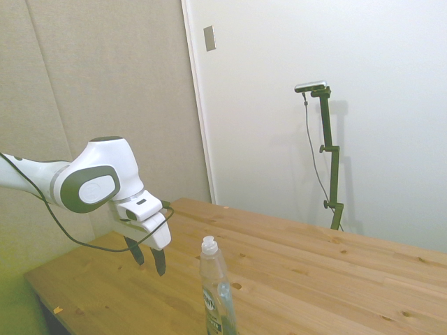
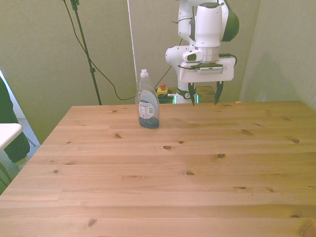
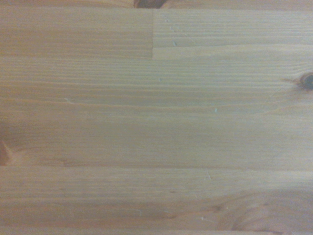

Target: Knock down the dish soap

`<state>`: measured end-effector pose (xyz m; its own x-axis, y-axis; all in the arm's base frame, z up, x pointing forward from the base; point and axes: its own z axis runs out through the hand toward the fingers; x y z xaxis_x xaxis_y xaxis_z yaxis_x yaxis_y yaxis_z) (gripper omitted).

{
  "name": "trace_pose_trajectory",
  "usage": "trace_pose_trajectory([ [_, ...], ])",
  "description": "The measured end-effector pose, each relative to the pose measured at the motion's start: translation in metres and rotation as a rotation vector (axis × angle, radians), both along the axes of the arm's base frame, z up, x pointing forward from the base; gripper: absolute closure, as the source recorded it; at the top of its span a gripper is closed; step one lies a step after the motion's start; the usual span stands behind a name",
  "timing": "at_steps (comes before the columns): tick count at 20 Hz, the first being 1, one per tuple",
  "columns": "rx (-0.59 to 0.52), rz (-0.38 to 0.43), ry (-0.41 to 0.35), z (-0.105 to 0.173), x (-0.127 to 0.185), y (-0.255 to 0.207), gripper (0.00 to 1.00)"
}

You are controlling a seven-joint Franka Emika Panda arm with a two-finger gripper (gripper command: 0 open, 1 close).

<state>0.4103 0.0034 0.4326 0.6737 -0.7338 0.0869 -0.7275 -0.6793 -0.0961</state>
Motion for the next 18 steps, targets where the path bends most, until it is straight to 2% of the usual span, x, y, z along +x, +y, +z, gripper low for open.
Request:
trace_pose_trajectory([
  [4,-0.007,0.009,0.006,-0.006,-0.003,0.002,0.00],
  [5,-0.010,0.012,0.014,-0.010,-0.007,0.000,1.00],
  [8,-0.015,0.009,0.025,-0.017,-0.025,-0.012,1.00],
  [11,-0.026,-0.015,0.008,-0.013,-0.050,-0.031,1.00],
  [14,-0.051,-0.059,-0.023,-0.001,-0.074,-0.057,1.00],
  [18,-0.076,-0.149,-0.062,0.015,-0.087,-0.100,1.00],
])
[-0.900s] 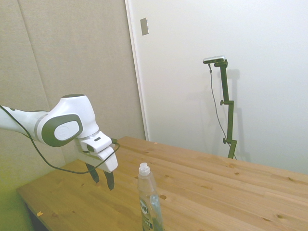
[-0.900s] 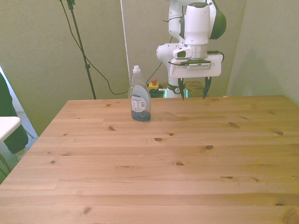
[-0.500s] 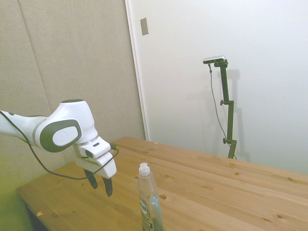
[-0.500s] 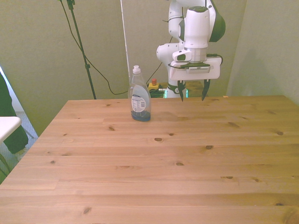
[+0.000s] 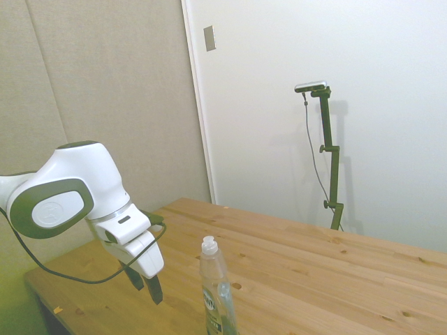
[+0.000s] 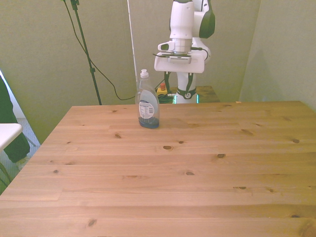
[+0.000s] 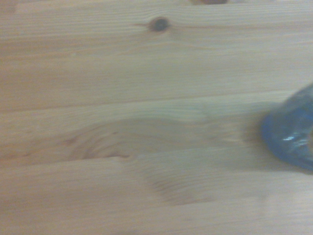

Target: Knock down the dish soap

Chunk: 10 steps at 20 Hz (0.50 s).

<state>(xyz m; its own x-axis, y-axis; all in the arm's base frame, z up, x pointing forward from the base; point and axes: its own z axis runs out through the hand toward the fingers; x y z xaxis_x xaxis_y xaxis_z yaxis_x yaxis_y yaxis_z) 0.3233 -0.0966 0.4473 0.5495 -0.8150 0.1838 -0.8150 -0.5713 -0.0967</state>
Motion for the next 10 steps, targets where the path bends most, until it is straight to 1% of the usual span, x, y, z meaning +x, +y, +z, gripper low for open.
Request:
trace_pose_trajectory([
  [6,0.001,-0.100,-0.032,0.001,-0.012,-0.054,1.00],
  [10,0.000,-0.128,-0.040,0.003,-0.013,-0.080,1.00],
])
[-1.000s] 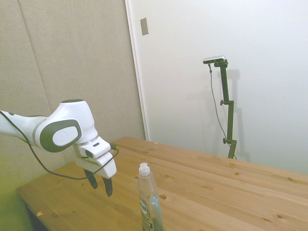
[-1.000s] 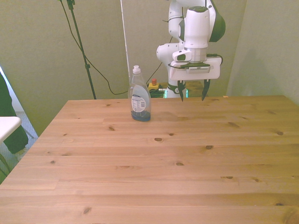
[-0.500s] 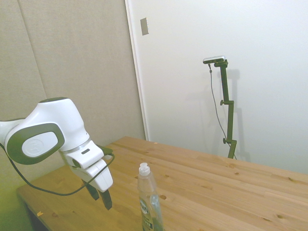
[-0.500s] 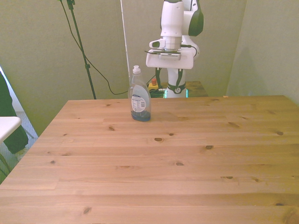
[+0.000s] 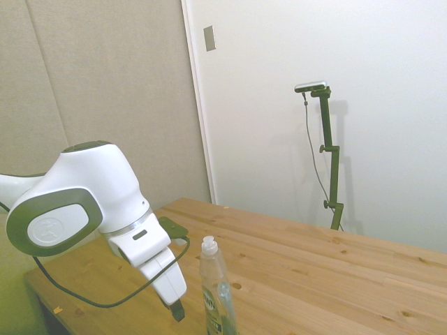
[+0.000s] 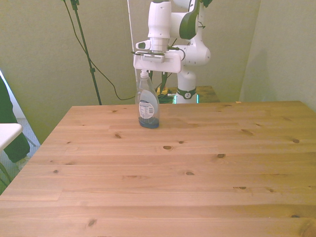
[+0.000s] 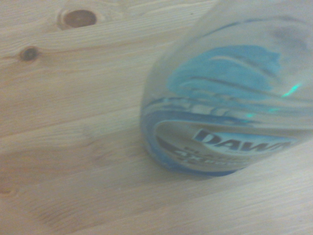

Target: Knock down the dish soap

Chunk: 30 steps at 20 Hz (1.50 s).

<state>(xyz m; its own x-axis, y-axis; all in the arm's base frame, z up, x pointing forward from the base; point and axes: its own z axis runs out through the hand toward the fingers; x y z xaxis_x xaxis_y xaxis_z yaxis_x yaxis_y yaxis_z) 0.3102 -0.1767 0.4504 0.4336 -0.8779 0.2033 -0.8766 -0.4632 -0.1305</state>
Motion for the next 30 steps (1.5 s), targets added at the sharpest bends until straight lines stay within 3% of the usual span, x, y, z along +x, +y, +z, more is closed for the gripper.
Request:
trace_pose_trajectory([
  [12,-0.014,-0.057,-0.023,0.028,0.027,-0.042,1.00],
  [19,-0.004,-0.077,-0.031,0.030,0.101,-0.051,1.00],
  [30,0.023,-0.085,-0.041,0.024,0.199,-0.002,1.00],
])
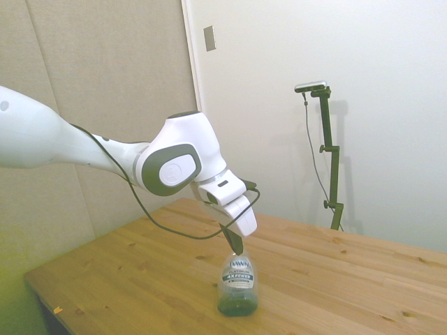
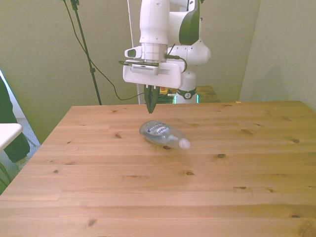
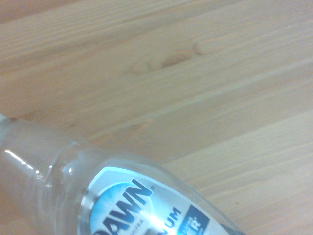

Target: Knock down the dish soap

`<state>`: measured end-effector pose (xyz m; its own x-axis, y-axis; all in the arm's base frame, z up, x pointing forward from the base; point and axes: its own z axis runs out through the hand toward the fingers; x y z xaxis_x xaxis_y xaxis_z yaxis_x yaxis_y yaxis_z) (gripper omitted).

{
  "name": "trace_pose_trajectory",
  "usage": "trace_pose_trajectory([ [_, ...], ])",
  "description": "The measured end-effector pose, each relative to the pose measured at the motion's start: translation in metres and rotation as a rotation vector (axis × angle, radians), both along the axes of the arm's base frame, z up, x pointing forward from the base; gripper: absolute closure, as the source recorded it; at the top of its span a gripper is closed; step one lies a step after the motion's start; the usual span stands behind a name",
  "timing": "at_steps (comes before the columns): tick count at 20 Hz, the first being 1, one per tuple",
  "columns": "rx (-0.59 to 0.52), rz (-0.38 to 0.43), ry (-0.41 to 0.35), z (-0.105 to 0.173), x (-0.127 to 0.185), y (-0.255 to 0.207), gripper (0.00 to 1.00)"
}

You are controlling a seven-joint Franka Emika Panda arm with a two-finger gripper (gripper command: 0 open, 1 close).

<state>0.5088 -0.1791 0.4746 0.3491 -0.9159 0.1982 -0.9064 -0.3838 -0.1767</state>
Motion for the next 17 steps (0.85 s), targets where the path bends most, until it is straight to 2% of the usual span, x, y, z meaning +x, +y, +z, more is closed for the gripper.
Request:
trace_pose_trajectory([
  [10,0.003,-0.031,-0.016,-0.013,0.053,0.004,1.00],
  [17,0.006,-0.038,-0.007,-0.024,0.075,0.012,1.00],
])
